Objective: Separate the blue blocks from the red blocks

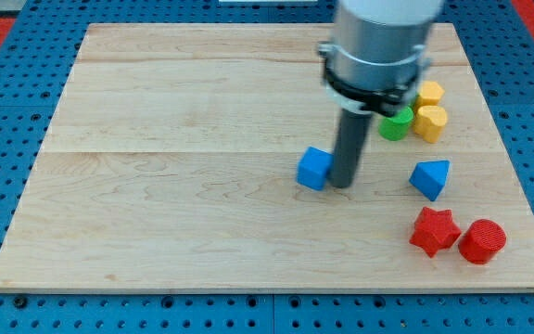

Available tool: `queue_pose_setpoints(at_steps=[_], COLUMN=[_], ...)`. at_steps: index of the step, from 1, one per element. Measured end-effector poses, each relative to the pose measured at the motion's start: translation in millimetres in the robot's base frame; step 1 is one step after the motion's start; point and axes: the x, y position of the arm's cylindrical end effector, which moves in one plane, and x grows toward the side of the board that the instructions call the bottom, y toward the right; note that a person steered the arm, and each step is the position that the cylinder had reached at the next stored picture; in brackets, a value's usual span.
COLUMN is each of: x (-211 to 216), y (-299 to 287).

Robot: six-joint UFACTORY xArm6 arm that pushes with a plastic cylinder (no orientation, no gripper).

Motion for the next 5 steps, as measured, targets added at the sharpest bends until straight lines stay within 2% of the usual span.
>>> queue_pose_setpoints(at_steps=[1, 3, 5], x=[-21, 18, 20], y=[-34, 20, 142])
